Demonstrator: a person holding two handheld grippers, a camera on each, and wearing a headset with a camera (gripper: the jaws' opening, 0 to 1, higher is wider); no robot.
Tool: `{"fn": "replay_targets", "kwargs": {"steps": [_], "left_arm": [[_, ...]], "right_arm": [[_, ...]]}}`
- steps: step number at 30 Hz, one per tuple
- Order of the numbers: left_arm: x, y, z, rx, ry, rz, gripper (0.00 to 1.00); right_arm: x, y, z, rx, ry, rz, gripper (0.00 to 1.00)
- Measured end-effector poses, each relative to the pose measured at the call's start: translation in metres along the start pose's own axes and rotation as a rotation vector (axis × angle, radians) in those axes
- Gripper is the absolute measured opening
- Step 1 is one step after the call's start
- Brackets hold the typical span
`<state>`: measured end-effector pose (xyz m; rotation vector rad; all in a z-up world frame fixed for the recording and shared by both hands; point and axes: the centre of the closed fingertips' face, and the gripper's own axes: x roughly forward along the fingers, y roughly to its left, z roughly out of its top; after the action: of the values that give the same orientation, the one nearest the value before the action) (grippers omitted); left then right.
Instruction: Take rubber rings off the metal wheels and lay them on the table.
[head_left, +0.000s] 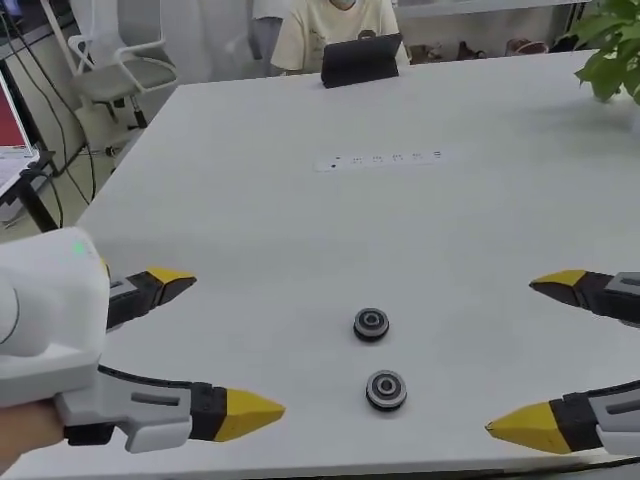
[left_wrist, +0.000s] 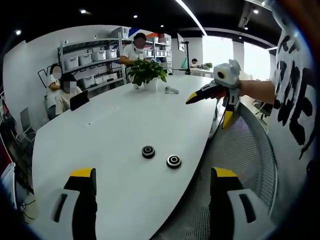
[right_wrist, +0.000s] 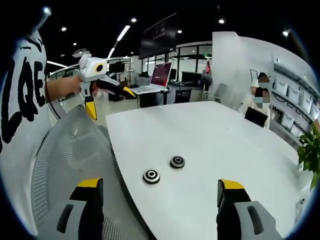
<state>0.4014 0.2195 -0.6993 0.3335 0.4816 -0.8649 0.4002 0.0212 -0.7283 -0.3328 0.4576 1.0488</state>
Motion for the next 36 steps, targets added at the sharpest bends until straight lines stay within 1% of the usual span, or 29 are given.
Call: {"fn": "replay_targets", "kwargs": {"steps": [4,18,23,30,36], "left_arm": [[0.002,0.0,0.002,0.008,-0.003,-0.008,0.93],[0.012,0.0,0.008,0.03,-0.007,-0.022,0.91],[0.016,0.002,0.013,0.033,-0.022,-0.027,0.91],[0.023,0.005,0.014,0.051,-0.018,-0.036,0.89],[0.03,0.004,0.015,0.055,-0.02,-0.055,0.88]], "right_arm": [[0.002,0.0,0.003,-0.008,-0.012,0.012,0.93],[0.012,-0.003,0.008,-0.031,-0.025,0.041,0.9],[0.015,-0.005,0.007,-0.038,-0.023,0.05,0.89],[0.019,-0.006,0.009,-0.045,-0.028,0.064,0.88],[0.023,-0.008,0.009,-0.056,-0.028,0.071,0.88]]}}
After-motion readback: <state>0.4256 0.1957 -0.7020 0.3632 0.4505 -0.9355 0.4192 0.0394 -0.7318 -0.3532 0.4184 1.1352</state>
